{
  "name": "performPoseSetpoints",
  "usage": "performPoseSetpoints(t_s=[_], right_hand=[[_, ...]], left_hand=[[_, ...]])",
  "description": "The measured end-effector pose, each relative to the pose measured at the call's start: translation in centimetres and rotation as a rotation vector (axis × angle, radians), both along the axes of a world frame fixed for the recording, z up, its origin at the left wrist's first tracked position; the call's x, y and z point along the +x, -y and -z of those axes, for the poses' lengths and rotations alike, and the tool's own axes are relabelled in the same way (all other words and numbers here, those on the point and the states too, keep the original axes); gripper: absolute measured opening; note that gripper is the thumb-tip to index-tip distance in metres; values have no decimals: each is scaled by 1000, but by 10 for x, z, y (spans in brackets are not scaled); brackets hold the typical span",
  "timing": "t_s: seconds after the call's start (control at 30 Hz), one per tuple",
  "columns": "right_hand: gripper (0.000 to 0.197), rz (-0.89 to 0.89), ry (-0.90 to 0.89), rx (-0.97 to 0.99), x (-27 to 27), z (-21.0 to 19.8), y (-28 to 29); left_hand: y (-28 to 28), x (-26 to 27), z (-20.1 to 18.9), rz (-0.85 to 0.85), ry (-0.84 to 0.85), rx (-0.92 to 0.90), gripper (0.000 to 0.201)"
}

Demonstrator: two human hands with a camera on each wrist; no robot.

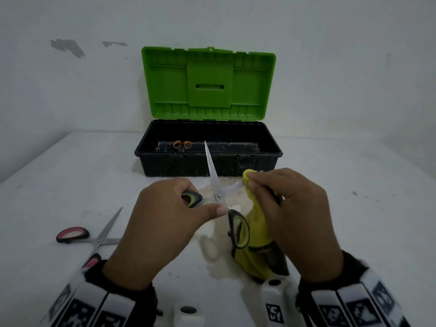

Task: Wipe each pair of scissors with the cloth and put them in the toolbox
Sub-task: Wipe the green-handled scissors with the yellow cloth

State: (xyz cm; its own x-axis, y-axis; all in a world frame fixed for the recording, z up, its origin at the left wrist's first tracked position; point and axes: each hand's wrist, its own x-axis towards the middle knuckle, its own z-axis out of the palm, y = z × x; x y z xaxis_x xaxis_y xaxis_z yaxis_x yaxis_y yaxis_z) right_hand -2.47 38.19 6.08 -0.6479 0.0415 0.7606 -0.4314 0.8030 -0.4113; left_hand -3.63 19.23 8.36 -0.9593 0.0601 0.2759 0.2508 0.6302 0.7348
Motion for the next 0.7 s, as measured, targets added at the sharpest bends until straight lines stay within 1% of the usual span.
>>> performPoseSetpoints(t_s=[0.17,0.27,0.33,0.47,0.6,0.7], right_hand=[[21,-42,22,44,3,2,6],[14,9,13,-27,-3,0,-7],[13,23,11,-49,-5,0,-7],[17,-2,-6,27,-1,1,5],[12,35,26,-83,-6,-1,-8],[14,59,56,-160,-6,-6,-18]], left_hand=[[1,-4,0,12,9,3,45],[3,-4,3,26,-13,14,45],[5,-6,4,36,-21,37,46],[8,-10,4,28,-13,38,48],[8,-11,9,45,12,66,48],[10,-12,15,45,41,115,54]])
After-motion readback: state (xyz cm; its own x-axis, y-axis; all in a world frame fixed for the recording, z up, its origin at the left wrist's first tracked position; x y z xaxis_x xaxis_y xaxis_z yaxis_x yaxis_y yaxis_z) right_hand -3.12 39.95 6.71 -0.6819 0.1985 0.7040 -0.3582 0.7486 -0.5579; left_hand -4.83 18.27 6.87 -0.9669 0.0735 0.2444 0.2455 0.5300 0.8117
